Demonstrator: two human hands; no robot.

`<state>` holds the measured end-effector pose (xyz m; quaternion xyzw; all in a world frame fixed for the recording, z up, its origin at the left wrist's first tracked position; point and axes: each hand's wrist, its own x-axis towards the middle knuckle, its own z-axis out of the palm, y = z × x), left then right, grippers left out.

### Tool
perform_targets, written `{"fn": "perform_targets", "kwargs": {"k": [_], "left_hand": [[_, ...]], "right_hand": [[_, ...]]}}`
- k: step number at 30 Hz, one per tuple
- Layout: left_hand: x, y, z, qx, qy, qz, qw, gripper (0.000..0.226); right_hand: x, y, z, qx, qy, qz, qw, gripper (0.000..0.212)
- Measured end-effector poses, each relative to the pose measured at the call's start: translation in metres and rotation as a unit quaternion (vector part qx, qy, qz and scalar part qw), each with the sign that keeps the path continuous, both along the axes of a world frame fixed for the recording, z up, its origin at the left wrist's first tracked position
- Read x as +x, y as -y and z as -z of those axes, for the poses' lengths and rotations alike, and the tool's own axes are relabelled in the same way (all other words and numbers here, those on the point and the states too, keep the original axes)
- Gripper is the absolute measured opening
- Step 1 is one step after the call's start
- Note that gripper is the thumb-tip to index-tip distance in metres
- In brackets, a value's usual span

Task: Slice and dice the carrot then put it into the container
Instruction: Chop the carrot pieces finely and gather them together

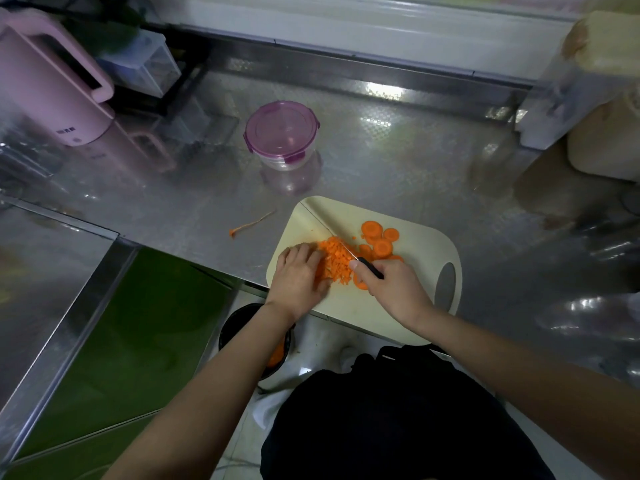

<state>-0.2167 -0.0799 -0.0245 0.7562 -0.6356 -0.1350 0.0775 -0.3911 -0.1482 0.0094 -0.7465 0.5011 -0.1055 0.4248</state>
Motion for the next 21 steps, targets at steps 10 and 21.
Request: {"fn": "perform_targets", "kwargs": {"k": [10, 21], "left_hand": [[-0.01, 0.014, 0.0, -0.001, 0.032, -0.018, 0.999, 0.035], [-0.016, 0.002, -0.003, -0.011, -0.003, -0.09, 0.996, 0.043]], "right_hand": [[-0.003, 0.0, -0.002, 0.006, 0.011, 0.012, 1.0, 0.058], [-0.002, -0.006, -0.004, 0.027, 0.032, 0.028, 0.999, 0.053]]}}
